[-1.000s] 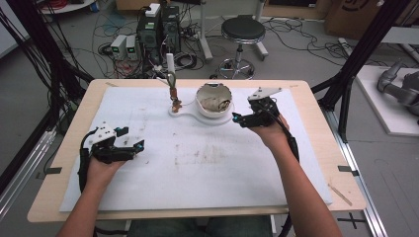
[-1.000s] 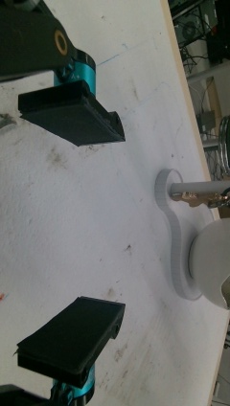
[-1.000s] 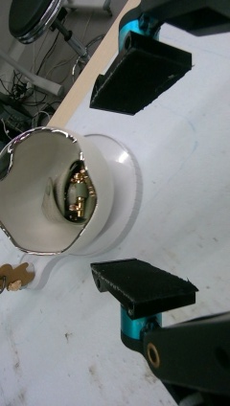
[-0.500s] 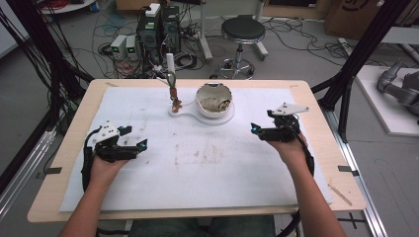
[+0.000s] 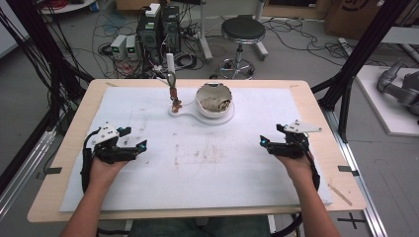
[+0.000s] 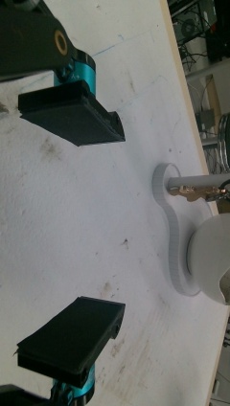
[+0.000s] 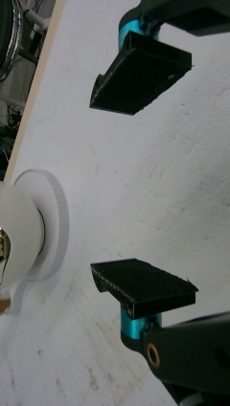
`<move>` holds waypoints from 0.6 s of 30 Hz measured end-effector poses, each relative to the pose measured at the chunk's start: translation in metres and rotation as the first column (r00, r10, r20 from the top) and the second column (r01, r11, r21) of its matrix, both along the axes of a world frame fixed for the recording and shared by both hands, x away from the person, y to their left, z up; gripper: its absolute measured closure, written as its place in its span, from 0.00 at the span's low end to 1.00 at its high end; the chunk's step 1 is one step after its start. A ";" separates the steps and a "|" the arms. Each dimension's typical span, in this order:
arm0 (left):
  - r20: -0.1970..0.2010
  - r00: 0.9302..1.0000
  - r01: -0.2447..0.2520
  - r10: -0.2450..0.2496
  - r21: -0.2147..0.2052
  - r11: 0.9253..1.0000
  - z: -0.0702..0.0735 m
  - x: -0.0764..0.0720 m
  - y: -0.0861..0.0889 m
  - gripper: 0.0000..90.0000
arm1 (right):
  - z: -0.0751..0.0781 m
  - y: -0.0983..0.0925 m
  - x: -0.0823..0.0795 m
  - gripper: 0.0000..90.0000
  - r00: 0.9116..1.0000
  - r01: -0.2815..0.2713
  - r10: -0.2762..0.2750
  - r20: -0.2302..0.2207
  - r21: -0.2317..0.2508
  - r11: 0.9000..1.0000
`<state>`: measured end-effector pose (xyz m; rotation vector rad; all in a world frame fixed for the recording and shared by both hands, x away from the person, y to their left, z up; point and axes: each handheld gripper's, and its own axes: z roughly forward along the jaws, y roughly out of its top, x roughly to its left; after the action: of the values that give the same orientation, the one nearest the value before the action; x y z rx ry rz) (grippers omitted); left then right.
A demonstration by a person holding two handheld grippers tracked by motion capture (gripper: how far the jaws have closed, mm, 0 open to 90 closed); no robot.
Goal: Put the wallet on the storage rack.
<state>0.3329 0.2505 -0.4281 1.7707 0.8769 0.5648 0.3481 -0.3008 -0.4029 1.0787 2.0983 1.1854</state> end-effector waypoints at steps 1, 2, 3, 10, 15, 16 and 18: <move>0.000 1.000 0.000 0.000 0.000 1.000 0.000 0.000 0.000 0.19 | 0.000 0.000 0.000 0.23 1.000 0.000 0.000 0.000 0.000 1.000; 0.002 1.000 0.007 -0.007 0.003 1.000 0.000 0.000 -0.001 0.19 | -0.002 -0.003 -0.002 0.23 1.000 0.002 -0.002 -0.001 0.001 1.000; 0.002 1.000 0.007 -0.007 0.003 1.000 0.000 0.000 -0.001 0.19 | -0.002 -0.004 -0.003 0.23 1.000 0.006 -0.006 -0.007 0.001 1.000; 0.000 1.000 0.015 -0.015 0.010 1.000 -0.002 0.001 -0.001 0.19 | -0.006 -0.010 -0.005 0.23 1.000 0.023 -0.023 0.000 0.005 1.000; -0.005 1.000 0.022 -0.022 0.017 1.000 -0.003 0.001 -0.003 0.19 | -0.010 -0.011 -0.001 0.23 1.000 0.024 -0.024 -0.011 -0.007 1.000; -0.005 1.000 0.023 -0.023 0.014 1.000 -0.003 0.000 -0.003 0.19 | -0.010 -0.012 -0.001 0.23 1.000 0.025 -0.025 -0.013 -0.010 1.000; -0.004 1.000 0.028 -0.028 0.014 1.000 -0.003 0.000 -0.004 0.19 | -0.011 -0.012 -0.001 0.23 1.000 0.027 -0.027 -0.013 -0.009 1.000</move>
<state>0.3324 0.2465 -0.4312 1.7944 0.8511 0.5509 0.3468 -0.3129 -0.4134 1.1103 2.0901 1.1578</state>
